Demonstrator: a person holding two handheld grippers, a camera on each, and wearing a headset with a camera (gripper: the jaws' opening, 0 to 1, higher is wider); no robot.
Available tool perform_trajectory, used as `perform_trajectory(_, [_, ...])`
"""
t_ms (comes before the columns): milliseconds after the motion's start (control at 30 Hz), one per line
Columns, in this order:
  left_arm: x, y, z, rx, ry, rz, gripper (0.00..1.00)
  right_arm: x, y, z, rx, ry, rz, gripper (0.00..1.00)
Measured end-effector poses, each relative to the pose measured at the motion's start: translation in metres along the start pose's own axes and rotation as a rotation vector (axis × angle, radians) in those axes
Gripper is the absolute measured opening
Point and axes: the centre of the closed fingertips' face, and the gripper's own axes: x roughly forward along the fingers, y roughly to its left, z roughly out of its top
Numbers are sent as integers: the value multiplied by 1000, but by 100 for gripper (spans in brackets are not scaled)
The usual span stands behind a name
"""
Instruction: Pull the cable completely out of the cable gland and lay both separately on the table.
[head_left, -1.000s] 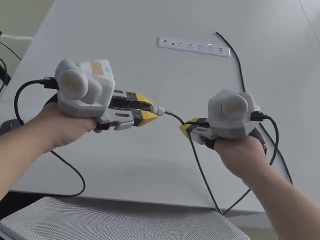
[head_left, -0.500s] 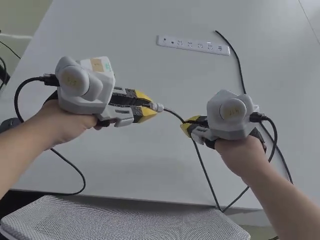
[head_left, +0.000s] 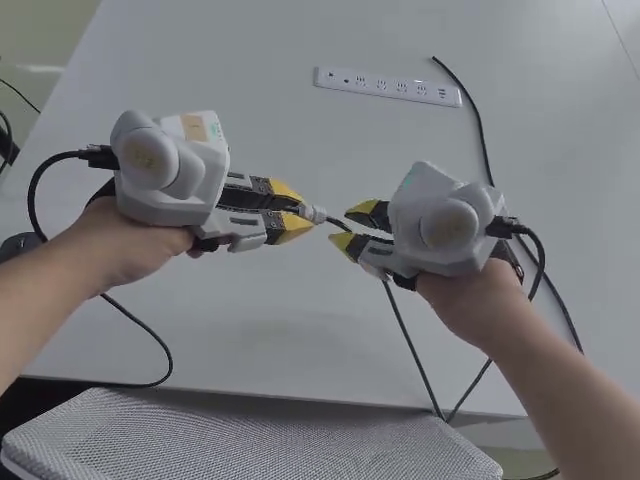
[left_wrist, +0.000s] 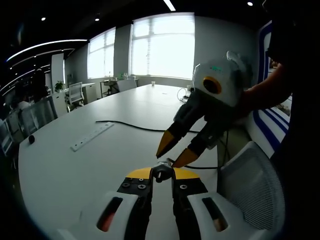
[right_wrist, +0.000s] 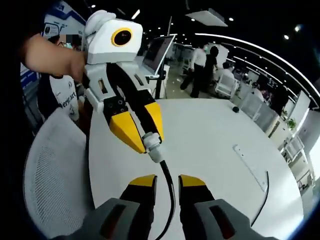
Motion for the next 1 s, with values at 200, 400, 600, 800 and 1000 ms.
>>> perform_trajectory(200, [-1,0,-1,-5,1,-1,15,4,-1,3,-45,19,-7,9])
perform_trajectory(400, [-2,0,-1,-8,-1,3,15,1,-1,5,-60,18,-3,4])
perform_trajectory(600, [-2,-2,-1,-6,0,5,15,1,4,3,-119,31,-5,0])
perform_trajectory(800, [-4,-2,2,-7,-9,11,15,0,-1,2,-76,23,-18,0])
perform_trajectory(1000, [-4,-4,3,-10,-12,10,15,-1,-6,-10,-28,50,-29,0])
